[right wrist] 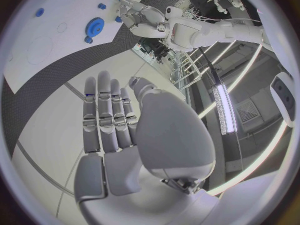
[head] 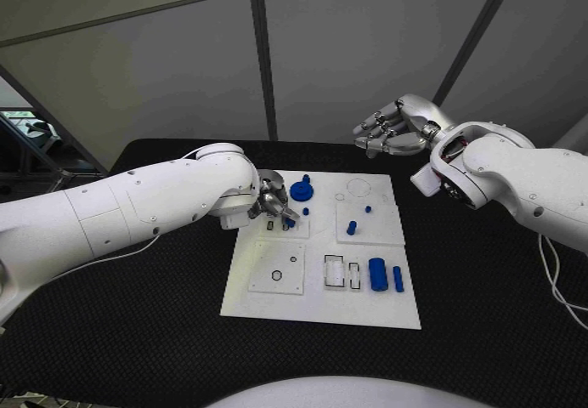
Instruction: Assemble the parts on the task board
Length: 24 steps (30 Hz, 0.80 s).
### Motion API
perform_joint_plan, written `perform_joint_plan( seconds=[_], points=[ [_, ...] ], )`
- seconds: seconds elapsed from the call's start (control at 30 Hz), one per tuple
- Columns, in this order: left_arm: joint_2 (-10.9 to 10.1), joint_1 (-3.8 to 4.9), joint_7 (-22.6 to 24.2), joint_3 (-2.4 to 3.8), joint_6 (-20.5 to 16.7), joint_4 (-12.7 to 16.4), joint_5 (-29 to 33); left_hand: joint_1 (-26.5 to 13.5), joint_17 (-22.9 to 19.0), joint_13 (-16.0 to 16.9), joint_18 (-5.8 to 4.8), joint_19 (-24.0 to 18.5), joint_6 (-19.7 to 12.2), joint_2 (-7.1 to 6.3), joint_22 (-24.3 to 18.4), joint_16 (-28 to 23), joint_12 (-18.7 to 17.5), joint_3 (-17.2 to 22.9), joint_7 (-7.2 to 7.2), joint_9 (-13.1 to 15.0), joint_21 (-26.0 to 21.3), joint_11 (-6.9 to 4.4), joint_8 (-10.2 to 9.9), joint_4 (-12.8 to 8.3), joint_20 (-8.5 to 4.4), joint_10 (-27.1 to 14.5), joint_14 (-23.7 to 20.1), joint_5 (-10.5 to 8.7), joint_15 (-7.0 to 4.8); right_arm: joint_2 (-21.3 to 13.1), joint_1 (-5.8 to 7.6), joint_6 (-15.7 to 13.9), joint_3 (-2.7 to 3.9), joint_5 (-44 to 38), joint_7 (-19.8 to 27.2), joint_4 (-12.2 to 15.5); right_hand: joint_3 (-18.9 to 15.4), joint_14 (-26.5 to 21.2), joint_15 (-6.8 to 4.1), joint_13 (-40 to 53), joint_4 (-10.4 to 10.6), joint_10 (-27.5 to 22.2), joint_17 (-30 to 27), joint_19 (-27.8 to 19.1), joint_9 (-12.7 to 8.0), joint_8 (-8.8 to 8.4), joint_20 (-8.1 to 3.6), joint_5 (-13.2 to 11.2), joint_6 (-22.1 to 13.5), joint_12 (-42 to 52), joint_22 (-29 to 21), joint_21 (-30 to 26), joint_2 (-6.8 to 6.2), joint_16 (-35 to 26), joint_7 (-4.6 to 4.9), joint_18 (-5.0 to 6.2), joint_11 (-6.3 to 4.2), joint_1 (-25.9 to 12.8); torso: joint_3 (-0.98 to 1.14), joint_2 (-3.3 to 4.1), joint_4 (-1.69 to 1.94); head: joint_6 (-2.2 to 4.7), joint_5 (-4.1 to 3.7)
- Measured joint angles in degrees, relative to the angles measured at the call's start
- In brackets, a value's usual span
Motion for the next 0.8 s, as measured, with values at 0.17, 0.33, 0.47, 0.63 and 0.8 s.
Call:
perform_joint_plan(
  seconds=[0.17, 0.33, 0.47, 0.63, 0.8],
  points=[
    [-1.2, 0.0, 0.0, 0.0, -1.4, 1.1, 1.7, -5.8, 0.0, 0.6, 0.0, 0.0, -0.4, -6.07, 0.5, 0.0, 0.3, 13.7, -0.17, 2.5, 0.0, -0.22, 1.7, -1.5, 0.0, 0.7, 0.0, 0.0, 0.0, 0.0, 0.0, 0.0, -0.01, -0.1, 0.0, -0.1, 0.0, 0.0, 0.0, 0.0, 0.0, 0.0, 0.0, 0.0, 0.0, 0.0, 0.0, 0.0, 0.0, 0.0, 0.0, 0.0, 0.0, 0.0, 0.0, 0.0, 0.0, 0.0, 0.01, -0.01, 0.04, 0.02, 0.02],
    [-2.7, -0.01, -0.1, 0.0, -3.9, 2.5, 3.2, -7.9, 0.0, 1.0, 0.0, 0.0, -0.5, -6.95, 0.7, 0.0, 0.4, 16.7, -0.12, 3.5, 0.0, -0.45, 2.1, -2.3, 0.0, 1.1, 0.0, 0.0, 0.0, 0.0, -0.01, 0.0, -0.01, -0.4, 0.0, -0.2, 0.1, 0.0, 0.0, -0.1, -0.1, 0.0, 0.0, 0.0, 0.0, 0.0, 0.0, 0.0, 0.0, 0.0, 0.0, 0.0, 0.0, -0.3, 0.0, 0.0, 0.0, 0.0, 0.01, -0.06, 0.12, -0.07, 0.1],
    [-3.4, -0.01, -0.1, 0.0, -5.4, 3.3, 3.9, -8.5, 0.0, 1.1, 0.01, 0.0, -0.5, -7.11, 0.8, 0.0, 0.7, 17.7, -0.12, 3.8, 0.0, -0.54, 2.1, -2.8, 0.01, 1.2, 0.0, -0.01, 0.0, 0.0, -0.01, 0.0, -0.01, -0.5, 0.0, -0.3, 0.1, 0.0, 0.0, -0.1, -0.2, 0.0, 0.0, 0.0, 0.0, 0.0, 0.0, 0.0, 0.0, 0.0, 0.0, 0.0, 0.0, -0.3, 0.0, 0.0, 0.0, 0.0, 0.01, -0.07, 0.13, -0.08, 0.24],
    [-4.0, -0.02, -0.1, 0.0, -6.8, 4.2, 3.9, -8.7, 0.0, 1.2, 0.0, 0.0, -0.5, -7.26, 0.9, 0.0, 0.7, 17.9, -0.12, 3.9, 0.0, -0.53, 2.3, -2.7, 0.01, 1.2, 0.0, -0.02, 0.0, 0.1, -0.01, 0.1, -0.03, -0.6, 0.0, -0.5, 0.1, 0.0, 0.0, -0.1, -0.2, 0.0, 0.0, 0.0, 0.0, 0.0, 0.0, 0.0, 0.0, 0.0, 0.0, 0.0, 0.0, -0.3, 0.0, 0.0, 0.0, 0.0, 0.02, -0.07, 0.13, -0.08, 0.46],
    [-3.9, -0.07, -0.2, 0.0, -7.7, 4.5, 2.4, -8.7, 0.0, 1.2, 0.01, 0.0, -0.5, -7.26, 0.9, 0.0, 0.7, 18.0, -0.12, 4.0, 0.0, -0.53, 2.3, -2.8, 0.01, 1.2, 0.0, -0.04, 0.0, 0.1, -0.01, 0.1, -0.03, -0.8, 0.0, -0.6, 0.1, 0.0, 0.0, -0.1, -0.2, 0.0, 0.0, 0.0, 0.0, 0.0, 0.0, 0.0, 0.0, 0.0, 0.0, 0.0, 0.0, -0.3, 0.0, 0.0, 0.0, 0.0, 0.02, -0.03, 0.08, -0.18, 0.64]
  ],
)
